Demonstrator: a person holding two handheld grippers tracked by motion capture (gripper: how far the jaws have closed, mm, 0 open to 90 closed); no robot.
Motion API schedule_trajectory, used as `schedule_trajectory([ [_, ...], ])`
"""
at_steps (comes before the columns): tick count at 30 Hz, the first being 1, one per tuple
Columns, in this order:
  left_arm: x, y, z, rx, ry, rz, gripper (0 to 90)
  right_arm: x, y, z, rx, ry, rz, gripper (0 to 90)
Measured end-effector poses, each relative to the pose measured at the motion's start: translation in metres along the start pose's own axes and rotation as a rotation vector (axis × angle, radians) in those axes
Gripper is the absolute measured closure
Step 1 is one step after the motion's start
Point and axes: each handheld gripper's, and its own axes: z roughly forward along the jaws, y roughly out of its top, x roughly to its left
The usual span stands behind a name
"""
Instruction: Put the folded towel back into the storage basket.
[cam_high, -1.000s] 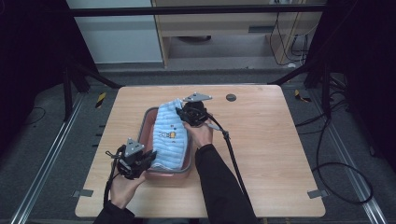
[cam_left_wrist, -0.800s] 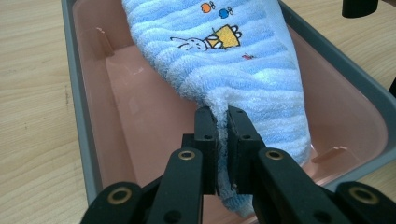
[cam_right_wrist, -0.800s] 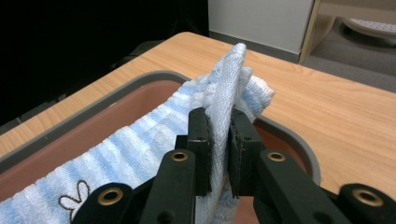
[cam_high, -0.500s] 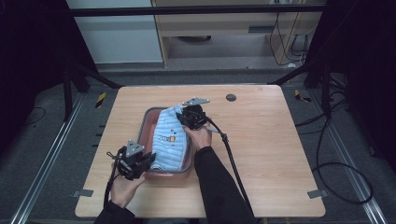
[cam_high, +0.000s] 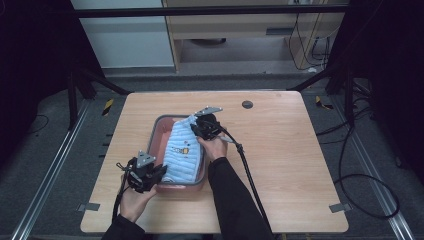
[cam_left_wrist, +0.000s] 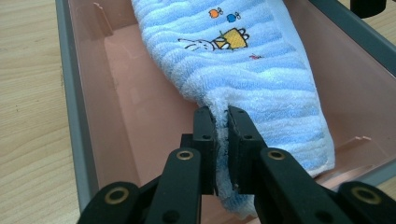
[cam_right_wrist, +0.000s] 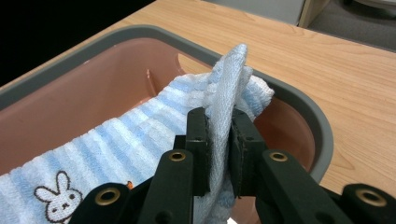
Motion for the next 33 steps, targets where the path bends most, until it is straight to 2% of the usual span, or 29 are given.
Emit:
schedule_trajectory([
  [3,0.0,0.0,0.001,0.001,0.005,0.001,82.0,0.0,-0.001,0.003,0.022,-0.012,-0.014,77.2],
  [8,0.001,0.0,0.001,0.002,0.012,0.002,78.9,0.0,-0.001,0.004,0.028,-0.04,-0.036,71.3],
  [13,0.001,0.001,-0.001,0.002,0.008,-0.009,73.1,-0.002,0.002,0.001,0.015,-0.055,-0.042,64.9],
  [16,0.002,0.003,-0.006,-0.018,0.012,-0.01,68.0,-0.003,0.004,-0.005,-0.007,-0.061,-0.037,62.8],
  [17,0.002,0.003,-0.007,-0.023,0.008,-0.018,66.4,-0.004,0.005,-0.008,-0.018,-0.063,-0.035,62.6],
  [18,0.0,0.004,-0.009,-0.027,-0.01,-0.048,64.8,-0.004,0.006,-0.011,-0.032,-0.061,-0.034,61.9],
  [19,0.003,0.005,-0.011,-0.044,0.019,-0.013,62.4,-0.005,0.007,-0.014,-0.043,-0.059,-0.029,60.3],
  [20,0.004,0.006,-0.012,-0.057,0.022,-0.006,60.3,-0.006,0.008,-0.018,-0.055,-0.058,-0.026,57.9],
  [26,0.009,0.012,-0.021,-0.112,0.031,0.003,44.0,-0.015,0.014,-0.043,-0.091,-0.062,0.012,37.2],
  [30,0.013,0.015,-0.026,-0.132,0.033,0.009,36.4,-0.022,0.012,-0.063,-0.105,-0.06,0.029,30.5],
  [33,0.018,0.016,-0.03,-0.145,0.019,0.004,31.5,-0.03,0.008,-0.08,-0.114,-0.065,0.03,26.2],
])
